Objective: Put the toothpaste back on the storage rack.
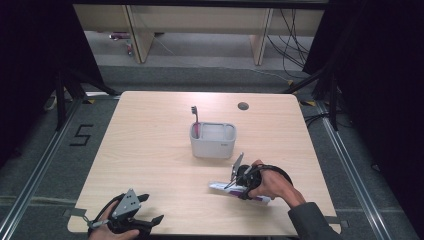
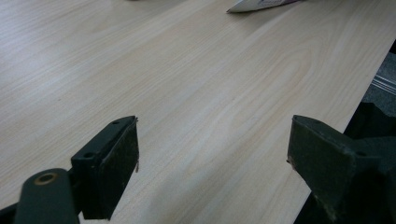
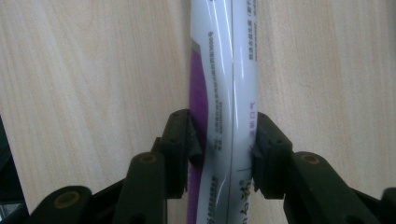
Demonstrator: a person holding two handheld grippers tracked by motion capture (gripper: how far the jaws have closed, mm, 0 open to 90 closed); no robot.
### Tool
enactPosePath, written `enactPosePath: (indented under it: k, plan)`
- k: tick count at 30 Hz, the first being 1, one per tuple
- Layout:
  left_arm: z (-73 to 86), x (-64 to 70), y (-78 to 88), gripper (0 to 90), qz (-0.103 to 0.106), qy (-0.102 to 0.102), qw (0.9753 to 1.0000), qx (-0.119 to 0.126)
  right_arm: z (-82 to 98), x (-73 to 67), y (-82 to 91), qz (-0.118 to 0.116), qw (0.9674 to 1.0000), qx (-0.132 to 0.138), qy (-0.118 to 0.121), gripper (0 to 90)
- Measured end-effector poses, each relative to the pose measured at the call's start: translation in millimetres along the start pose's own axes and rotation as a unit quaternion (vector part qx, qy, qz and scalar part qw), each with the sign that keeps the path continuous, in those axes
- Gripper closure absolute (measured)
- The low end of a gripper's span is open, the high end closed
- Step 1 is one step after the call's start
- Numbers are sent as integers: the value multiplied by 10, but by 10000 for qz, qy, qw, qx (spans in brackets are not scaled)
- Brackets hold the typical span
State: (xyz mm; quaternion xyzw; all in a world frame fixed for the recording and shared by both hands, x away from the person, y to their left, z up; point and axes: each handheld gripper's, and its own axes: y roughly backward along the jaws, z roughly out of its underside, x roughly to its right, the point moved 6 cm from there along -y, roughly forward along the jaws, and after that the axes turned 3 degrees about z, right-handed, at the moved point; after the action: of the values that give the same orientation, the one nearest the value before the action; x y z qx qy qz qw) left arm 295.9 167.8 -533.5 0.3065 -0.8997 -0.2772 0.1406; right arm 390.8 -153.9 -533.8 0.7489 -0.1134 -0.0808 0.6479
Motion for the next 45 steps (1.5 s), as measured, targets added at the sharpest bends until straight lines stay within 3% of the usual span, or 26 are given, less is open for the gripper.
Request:
enactPosePath:
  k: [1,2,6,8,9,13,22,23,26,28,29,31,32,34,36,37,41,45]
  plan:
    - [0,0,0,160,2,7,10000,6,1,-2,0,-18,10000,17,10,635]
    - [1,-2,0,160,16,-1,10000,3,-7,12,-4,-13,9998,68,187,643]
    - [0,-2,0,160,-6,6,10000,7,-6,-27,21,101,9997,45,196,704]
    - [6,-1,4,161,22,-22,10000,-38,-12,-20,28,198,9993,42,317,727]
    - [7,-2,8,161,11,-38,10000,-63,-10,-46,31,182,9997,-7,182,735]
    - [3,0,8,162,-21,-18,10000,-27,-20,-72,23,141,9999,-97,12,751]
    - [5,-6,11,162,-8,-33,10000,-21,-33,-83,20,308,9994,-107,82,764]
    - [5,-10,9,162,1,-55,10000,-14,-19,-46,29,412,9990,-55,152,766]
    - [3,-11,10,162,-5,-45,10000,-9,-7,-22,95,409,9990,162,107,767]
    - [10,-26,21,162,-24,-107,9999,-94,-5,-31,173,401,9986,336,-46,767]
    - [5,-10,13,162,4,-43,10000,-36,-8,-42,209,426,9979,446,-174,767]
    - [4,-5,10,162,11,-35,10000,-20,-15,-37,235,383,9974,592,-146,767]
    - [0,-8,1,162,-1,-52,10000,29,-21,-58,269,321,9964,729,-296,767]
    - [1,-9,8,162,12,-37,10000,-4,-23,-21,343,407,9929,1094,-209,767]
    - [1,-6,9,162,17,-15,10000,3,-16,-14,392,391,9906,1267,-348,767]
    - [7,-17,26,162,31,-84,9999,-97,-20,4,418,446,9882,1422,-348,767]
    - [8,-18,28,162,1,-73,9999,-104,-30,54,504,508,9790,1902,-528,767]
    - [8,-10,25,162,59,-53,9999,-88,-42,62,591,549,9693,2230,-875,768]
